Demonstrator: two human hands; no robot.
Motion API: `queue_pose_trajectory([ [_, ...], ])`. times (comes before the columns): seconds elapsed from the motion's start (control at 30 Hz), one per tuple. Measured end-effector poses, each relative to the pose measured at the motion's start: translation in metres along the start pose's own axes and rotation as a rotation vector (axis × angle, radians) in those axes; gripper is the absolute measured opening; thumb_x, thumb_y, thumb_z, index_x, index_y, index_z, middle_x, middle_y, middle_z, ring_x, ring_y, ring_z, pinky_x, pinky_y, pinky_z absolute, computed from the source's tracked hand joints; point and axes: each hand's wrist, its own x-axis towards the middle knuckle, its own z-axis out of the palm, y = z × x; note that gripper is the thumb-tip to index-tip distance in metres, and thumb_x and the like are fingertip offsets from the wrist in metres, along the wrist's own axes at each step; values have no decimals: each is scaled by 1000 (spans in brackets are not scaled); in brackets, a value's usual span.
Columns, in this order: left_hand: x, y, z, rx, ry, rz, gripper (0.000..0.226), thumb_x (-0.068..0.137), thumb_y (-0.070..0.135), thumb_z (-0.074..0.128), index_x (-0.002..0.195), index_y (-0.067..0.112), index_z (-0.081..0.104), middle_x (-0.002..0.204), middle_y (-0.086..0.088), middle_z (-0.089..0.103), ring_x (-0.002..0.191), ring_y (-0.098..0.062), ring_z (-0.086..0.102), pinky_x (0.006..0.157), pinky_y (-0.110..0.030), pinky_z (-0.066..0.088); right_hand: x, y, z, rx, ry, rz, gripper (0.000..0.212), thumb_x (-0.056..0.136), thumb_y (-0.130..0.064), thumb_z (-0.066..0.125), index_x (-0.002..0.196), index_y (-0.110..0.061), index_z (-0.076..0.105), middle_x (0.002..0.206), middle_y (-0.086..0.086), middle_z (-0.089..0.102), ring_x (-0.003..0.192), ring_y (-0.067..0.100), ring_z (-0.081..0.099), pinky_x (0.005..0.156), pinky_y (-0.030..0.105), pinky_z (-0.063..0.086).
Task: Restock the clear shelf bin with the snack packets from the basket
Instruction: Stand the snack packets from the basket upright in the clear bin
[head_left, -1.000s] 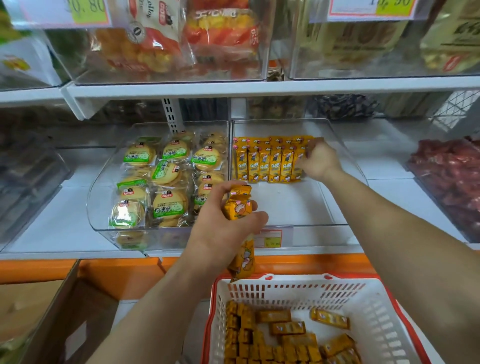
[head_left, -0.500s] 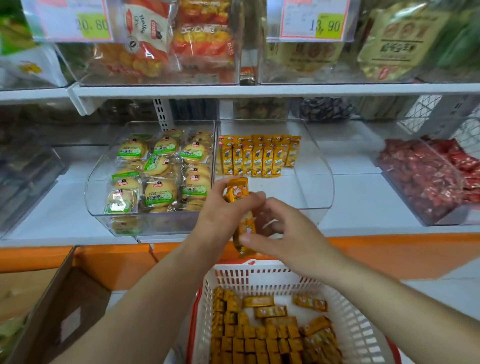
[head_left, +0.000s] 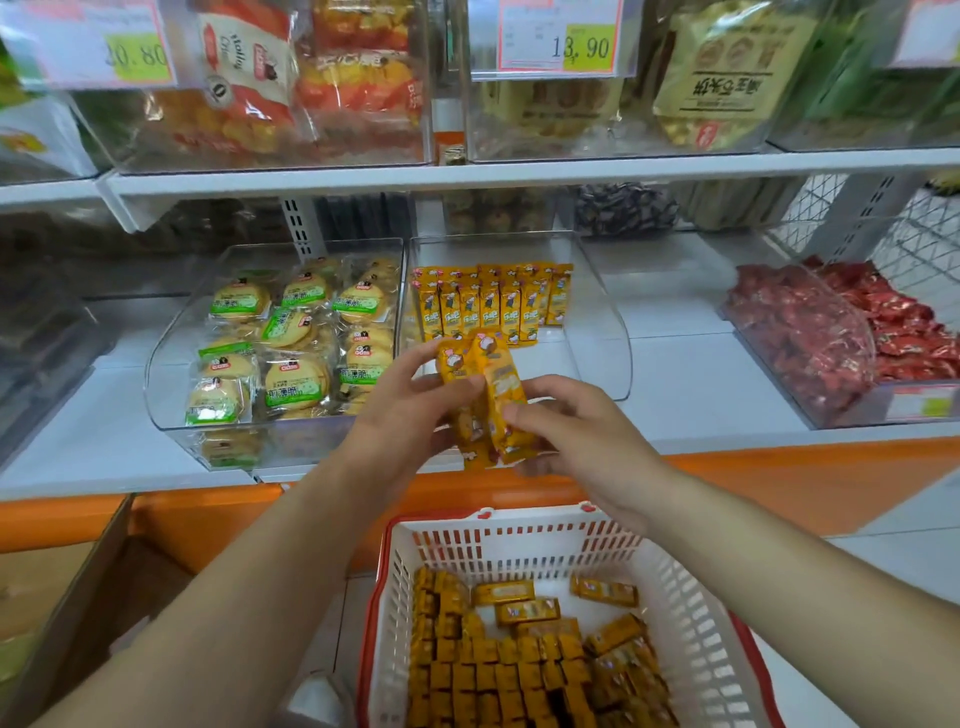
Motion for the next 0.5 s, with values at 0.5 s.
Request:
queue_pose_trajectory([
  [0.5, 4, 0, -8, 131, 44, 58, 36, 90, 13, 73, 125, 12, 65, 105, -1, 79, 92, -19, 78, 72, -37, 65, 76, -52, -81, -625, 338, -439, 31, 78, -9, 82, 91, -29, 63, 85, -7, 71, 71, 8, 67, 72, 25, 52],
])
